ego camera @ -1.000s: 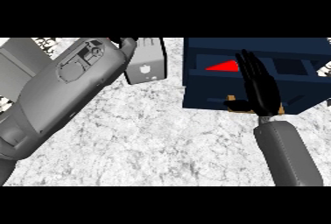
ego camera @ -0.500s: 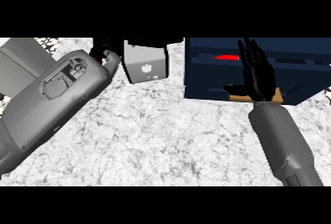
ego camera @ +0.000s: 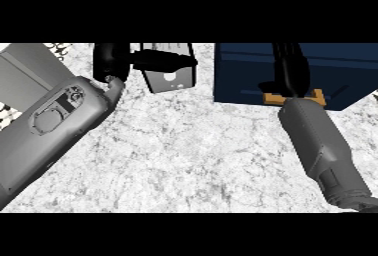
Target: Pick up the can, place it into the drawer and close the drawer
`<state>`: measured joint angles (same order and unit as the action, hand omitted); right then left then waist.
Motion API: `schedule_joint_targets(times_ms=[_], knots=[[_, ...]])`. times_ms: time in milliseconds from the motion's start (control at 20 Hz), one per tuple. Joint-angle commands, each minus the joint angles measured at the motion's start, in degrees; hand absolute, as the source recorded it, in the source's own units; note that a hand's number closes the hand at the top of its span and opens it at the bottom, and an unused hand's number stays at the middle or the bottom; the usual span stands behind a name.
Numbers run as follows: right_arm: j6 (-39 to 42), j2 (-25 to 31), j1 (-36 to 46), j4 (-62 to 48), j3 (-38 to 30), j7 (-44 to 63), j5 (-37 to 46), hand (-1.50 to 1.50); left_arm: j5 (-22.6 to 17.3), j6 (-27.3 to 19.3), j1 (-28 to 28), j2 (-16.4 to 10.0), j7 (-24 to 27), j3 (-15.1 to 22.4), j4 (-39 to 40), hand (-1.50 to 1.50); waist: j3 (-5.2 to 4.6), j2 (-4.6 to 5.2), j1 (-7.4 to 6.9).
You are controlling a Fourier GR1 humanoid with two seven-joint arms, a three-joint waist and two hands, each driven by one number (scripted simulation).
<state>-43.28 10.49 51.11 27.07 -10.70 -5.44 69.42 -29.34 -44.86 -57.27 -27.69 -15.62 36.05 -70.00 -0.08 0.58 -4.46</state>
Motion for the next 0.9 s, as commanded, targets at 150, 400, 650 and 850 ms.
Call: schedule_joint_targets(times_ms=[150,400,650,850], knots=[[-1.3,-0.5,8.9,-9.2,-1.1,2.0,1.1,-1.5,2.3,-1.1,4.3,-1.8,-1.2,0.5,-4.3,-1.5,0.2,0.7,-0.73],[1.1,1.3,13.0,-12.0,-2.8,0.8,-0.2,-1.5,1.6,2.0,7.4,-3.0,1.7,-1.5,-5.4,-1.5,0.19,1.22,-1.25],[1.6,0.7,14.3,-13.2,-4.3,-2.1,-1.9,-1.5,2.0,1.3,10.8,-2.3,2.5,-1.4,-8.7,-1.5,0.21,1.28,-1.6],[2.0,-0.9,14.3,-10.2,-10.0,-10.3,-9.6,-1.5,3.3,1.0,10.9,-3.1,2.6,-1.3,-8.0,-1.5,0.39,1.09,-0.74]])
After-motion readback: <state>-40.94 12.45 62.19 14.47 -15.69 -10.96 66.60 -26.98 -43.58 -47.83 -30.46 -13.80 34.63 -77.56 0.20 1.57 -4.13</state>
